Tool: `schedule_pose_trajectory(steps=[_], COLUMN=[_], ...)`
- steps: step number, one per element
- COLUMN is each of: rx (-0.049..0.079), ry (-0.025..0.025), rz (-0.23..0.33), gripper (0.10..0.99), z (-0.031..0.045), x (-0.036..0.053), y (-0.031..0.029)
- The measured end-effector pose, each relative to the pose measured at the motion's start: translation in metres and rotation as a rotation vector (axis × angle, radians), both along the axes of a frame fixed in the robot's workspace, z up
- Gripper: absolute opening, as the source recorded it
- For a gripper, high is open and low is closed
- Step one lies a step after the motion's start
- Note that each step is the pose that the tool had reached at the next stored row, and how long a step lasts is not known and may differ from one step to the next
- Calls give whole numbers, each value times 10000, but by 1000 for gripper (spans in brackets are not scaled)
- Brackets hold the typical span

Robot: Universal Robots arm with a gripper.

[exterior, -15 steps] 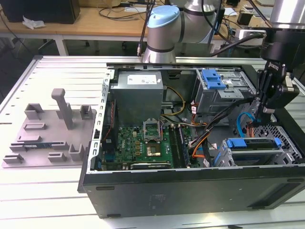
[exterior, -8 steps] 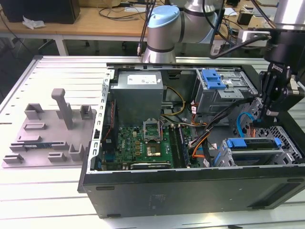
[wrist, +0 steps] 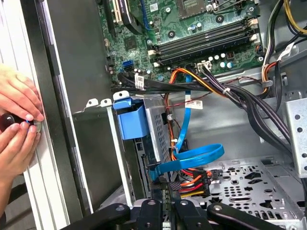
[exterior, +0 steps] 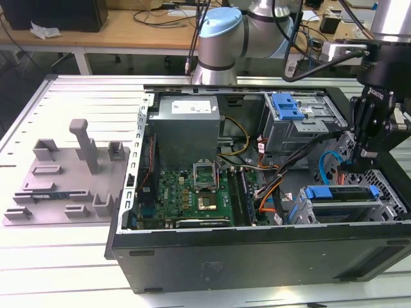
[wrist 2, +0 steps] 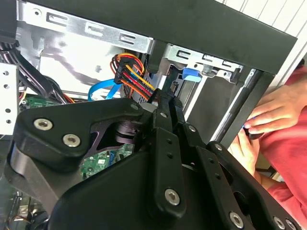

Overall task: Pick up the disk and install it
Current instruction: 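Insert the first disk wire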

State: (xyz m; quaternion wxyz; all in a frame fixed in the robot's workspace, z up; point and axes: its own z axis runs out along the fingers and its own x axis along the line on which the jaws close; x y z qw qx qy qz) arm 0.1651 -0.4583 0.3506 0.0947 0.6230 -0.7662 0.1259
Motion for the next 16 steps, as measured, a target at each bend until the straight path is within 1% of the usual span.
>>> schedule_pose_trajectory(steps=[3, 4, 5, 6, 7, 9, 12, 15, 16], rx=[17, 35, 79, 152, 203, 301, 339, 504, 638], ry=[7, 13, 30, 71, 118, 193, 222, 239, 240], rz=[2, 6, 18, 49, 85, 136, 206, 284, 305], gripper=[169, 169, 169, 169, 169, 169, 169, 169, 169], z=[0, 1, 1, 1, 1, 1, 9, 30, 35], x=[0, 0, -1, -1, 0, -1, 0, 1, 0], y=[-17, -22, -27, -31, -32, -36, -42, -47, -57])
